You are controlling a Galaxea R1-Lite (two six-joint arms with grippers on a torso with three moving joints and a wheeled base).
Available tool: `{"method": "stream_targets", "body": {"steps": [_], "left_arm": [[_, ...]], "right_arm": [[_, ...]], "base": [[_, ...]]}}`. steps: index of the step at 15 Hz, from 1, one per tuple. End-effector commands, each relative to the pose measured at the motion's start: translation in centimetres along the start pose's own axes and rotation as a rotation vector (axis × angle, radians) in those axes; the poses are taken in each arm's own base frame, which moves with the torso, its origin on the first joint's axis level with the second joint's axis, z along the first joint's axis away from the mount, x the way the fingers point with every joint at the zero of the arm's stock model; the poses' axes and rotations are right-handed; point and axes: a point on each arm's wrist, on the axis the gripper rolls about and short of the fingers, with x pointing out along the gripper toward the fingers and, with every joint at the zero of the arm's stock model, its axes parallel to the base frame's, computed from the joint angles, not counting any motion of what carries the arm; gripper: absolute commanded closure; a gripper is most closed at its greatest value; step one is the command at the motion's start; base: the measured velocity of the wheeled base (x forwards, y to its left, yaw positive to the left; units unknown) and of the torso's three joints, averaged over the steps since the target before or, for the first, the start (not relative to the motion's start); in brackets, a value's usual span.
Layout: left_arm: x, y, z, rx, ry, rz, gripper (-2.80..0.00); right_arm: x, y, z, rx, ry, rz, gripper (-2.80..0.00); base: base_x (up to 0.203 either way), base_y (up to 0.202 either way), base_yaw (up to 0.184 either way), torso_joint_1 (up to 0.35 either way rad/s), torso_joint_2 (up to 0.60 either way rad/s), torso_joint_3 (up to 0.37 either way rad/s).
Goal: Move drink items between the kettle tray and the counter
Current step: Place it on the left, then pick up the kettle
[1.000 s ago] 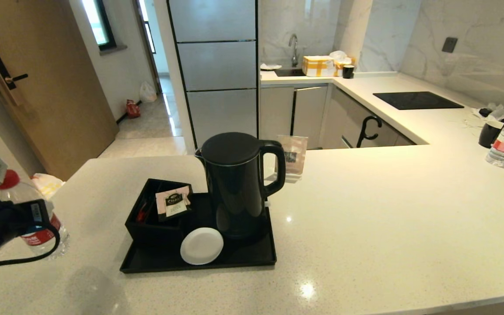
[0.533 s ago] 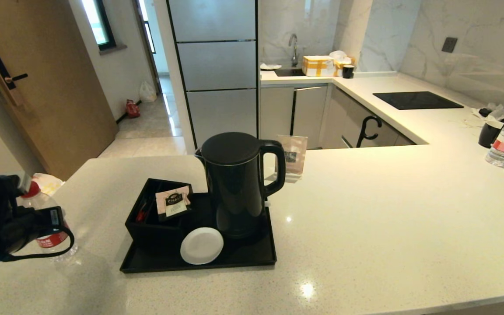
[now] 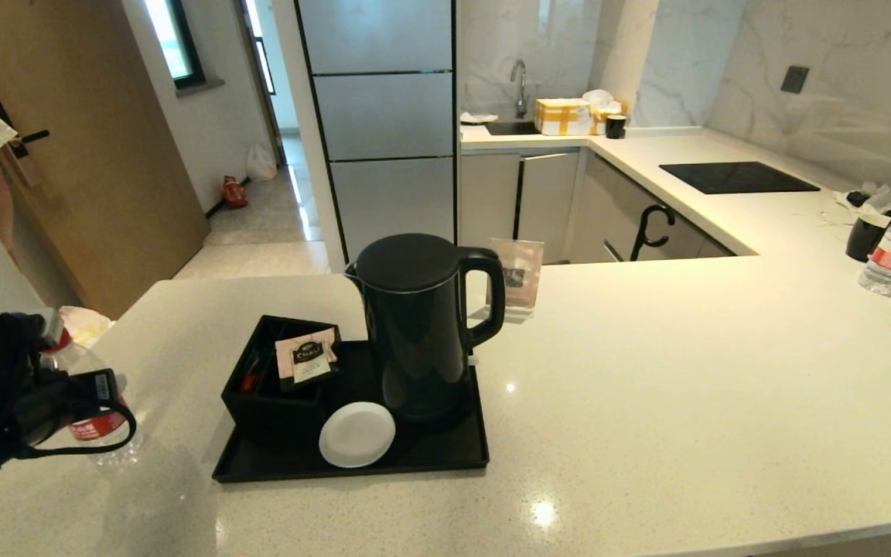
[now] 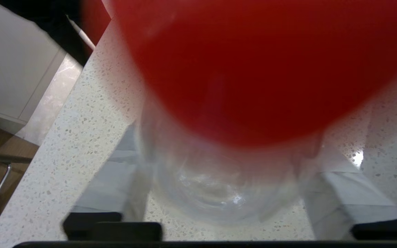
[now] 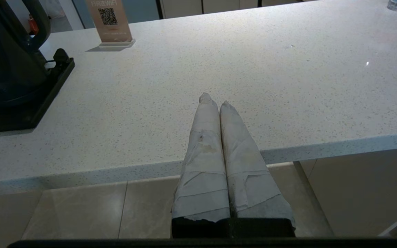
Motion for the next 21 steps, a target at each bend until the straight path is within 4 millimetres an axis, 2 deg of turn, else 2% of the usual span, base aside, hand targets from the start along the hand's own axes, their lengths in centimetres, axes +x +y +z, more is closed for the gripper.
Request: {"method": "stream_targets", "body": {"steps": [1, 5, 9, 11, 15, 17, 18, 20, 21], "left_arm": [[0.0, 0.0, 0.1, -0.002, -0.007, 0.001, -2.8], [-0.7, 0.1, 0.4, -0.004, -0.022, 0.002, -2.8], [-3.8, 0.5, 1.3, -0.011, -0.041, -0.005, -2.8], [-6.2, 0.8, 1.5, -0.014, -0.064, -0.004, -2.8], [-10.7, 1.2, 0.7, -0.015, -0.075, -0.014, -2.8], [-15.2, 1.4, 0.6, -0.01, -0.128, -0.046, -2.8], [-17.8, 1.3, 0.2, 0.0, -0.145, -0.079, 0.0], [-21.7, 1.1, -1.4, 0.041, -0.101, -0.176, 0.0], [-23.5, 0.9, -2.5, 0.083, -0.009, -0.267, 0.0]], "right_arm": [[0.0, 0.0, 0.0, 0.0, 0.0, 0.001, 0.0], [0.0, 0.0, 0.0, 0.0, 0.0, 0.001, 0.0], [0.0, 0.0, 0.0, 0.0, 0.0, 0.001, 0.0], [0.0, 0.0, 0.0, 0.0, 0.0, 0.001, 0.0], [0.0, 0.0, 0.0, 0.0, 0.0, 0.001, 0.0], [0.0, 0.0, 0.0, 0.0, 0.0, 0.001, 0.0], [0.0, 0.0, 0.0, 0.0, 0.0, 0.001, 0.0], [0.0, 0.0, 0.0, 0.0, 0.0, 0.001, 0.0], [0.0, 0.0, 0.0, 0.0, 0.0, 0.001, 0.0]], "base": [[0.0, 0.0, 0.0, 0.0, 0.0, 0.0], [0.0, 0.0, 0.0, 0.0, 0.0, 0.0], [0.0, 0.0, 0.0, 0.0, 0.0, 0.0], [0.0, 0.0, 0.0, 0.0, 0.0, 0.0], [0.0, 0.0, 0.0, 0.0, 0.0, 0.0], [0.0, 0.0, 0.0, 0.0, 0.0, 0.0], [0.0, 0.0, 0.0, 0.0, 0.0, 0.0], [0.0, 0.0, 0.0, 0.0, 0.0, 0.0], [0.0, 0.0, 0.0, 0.0, 0.0, 0.0]]}}
